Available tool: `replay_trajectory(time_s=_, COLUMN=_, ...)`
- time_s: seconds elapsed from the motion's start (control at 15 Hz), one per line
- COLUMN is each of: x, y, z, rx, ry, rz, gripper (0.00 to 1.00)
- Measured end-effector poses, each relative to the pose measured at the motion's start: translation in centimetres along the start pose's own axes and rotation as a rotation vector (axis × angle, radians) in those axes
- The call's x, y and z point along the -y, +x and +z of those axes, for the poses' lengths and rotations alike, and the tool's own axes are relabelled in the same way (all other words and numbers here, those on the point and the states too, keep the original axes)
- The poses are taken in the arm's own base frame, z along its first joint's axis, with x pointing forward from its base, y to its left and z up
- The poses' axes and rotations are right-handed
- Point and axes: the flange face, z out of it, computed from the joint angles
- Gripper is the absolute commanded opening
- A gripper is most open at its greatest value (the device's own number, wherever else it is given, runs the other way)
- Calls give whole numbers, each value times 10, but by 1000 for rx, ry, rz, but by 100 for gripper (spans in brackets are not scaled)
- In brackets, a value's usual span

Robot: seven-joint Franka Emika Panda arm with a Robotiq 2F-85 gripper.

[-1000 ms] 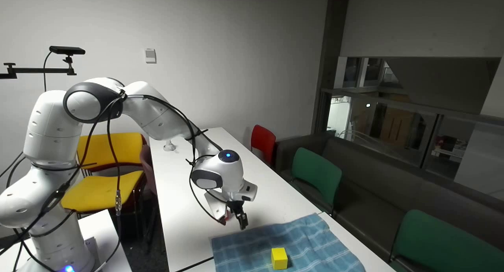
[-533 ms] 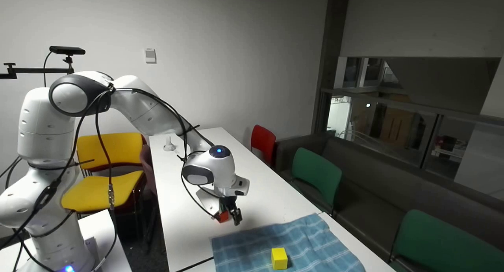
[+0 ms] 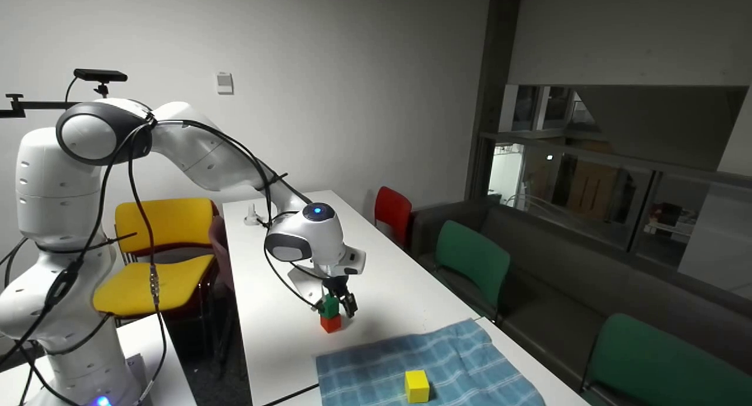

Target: Pick up the yellow object and put it on the towel

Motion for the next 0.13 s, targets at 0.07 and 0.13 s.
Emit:
replay_trajectory(time_s=0.07, x=0, y=0, z=0, rx=1, ry=0, rz=1, gripper=100)
replay_trajectory(time_s=0.13, x=0, y=-1, z=0, rx=1, ry=0, rz=1, gripper=100)
